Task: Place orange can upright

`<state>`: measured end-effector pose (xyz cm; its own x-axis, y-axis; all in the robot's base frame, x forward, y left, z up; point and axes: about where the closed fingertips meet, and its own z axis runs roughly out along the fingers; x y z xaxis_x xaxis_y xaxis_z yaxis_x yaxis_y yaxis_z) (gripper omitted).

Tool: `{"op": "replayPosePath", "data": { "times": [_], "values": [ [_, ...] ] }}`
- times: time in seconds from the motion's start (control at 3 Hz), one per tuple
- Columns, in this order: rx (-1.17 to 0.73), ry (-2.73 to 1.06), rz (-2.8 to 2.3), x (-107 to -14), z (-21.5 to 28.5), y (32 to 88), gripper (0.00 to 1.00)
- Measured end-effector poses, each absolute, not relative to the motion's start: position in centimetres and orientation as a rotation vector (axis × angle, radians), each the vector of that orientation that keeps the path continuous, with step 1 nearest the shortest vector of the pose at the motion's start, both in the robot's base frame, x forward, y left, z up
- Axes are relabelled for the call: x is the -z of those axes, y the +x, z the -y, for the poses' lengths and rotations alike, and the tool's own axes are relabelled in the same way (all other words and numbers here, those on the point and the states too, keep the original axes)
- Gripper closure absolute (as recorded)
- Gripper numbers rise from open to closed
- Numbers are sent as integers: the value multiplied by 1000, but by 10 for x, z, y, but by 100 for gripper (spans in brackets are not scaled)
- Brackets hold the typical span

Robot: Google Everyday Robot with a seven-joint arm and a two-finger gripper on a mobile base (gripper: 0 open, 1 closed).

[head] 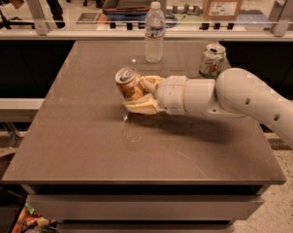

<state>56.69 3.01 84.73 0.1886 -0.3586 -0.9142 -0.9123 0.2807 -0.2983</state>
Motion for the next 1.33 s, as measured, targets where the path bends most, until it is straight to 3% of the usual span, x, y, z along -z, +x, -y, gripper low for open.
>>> {"op": "replayPosePath", "data": {
  "times": [1.33],
  "values": [
    [-655, -1219, -1392, -839, -29, 578, 100]
  ]
}}
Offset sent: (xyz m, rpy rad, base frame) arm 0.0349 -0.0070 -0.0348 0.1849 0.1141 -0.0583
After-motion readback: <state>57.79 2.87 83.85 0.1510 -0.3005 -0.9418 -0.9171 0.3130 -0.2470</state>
